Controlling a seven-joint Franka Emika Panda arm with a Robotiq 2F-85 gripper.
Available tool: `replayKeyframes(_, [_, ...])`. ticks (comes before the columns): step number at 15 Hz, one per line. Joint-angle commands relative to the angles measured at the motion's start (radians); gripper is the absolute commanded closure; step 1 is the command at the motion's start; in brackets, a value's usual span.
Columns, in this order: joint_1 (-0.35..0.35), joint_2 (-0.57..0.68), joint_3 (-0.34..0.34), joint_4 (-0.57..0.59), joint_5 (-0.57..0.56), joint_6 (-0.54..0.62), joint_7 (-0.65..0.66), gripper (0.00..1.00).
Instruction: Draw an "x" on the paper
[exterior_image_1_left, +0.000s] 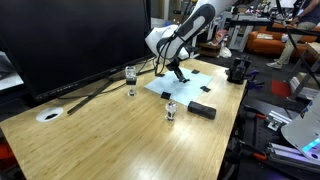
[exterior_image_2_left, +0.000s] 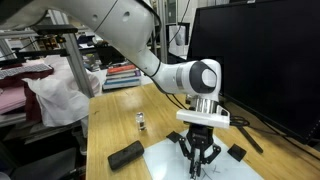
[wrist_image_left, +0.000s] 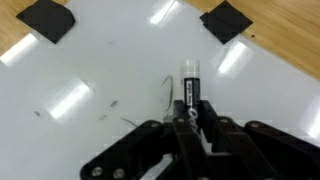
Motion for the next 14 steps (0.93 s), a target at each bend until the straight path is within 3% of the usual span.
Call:
replayKeyframes(1, [-0.034, -0.101, 0.025, -0.163, -0.019, 0.132, -0.071, 0.95])
replayKeyframes(8, [-0.066, -0.196, 0.048, -0.315, 0.009, 0.266, -0.242, 0.95])
replayKeyframes(14, [-0.063, -0.248, 0.066, -0.387, 0.02, 0.298, -0.362, 0.95])
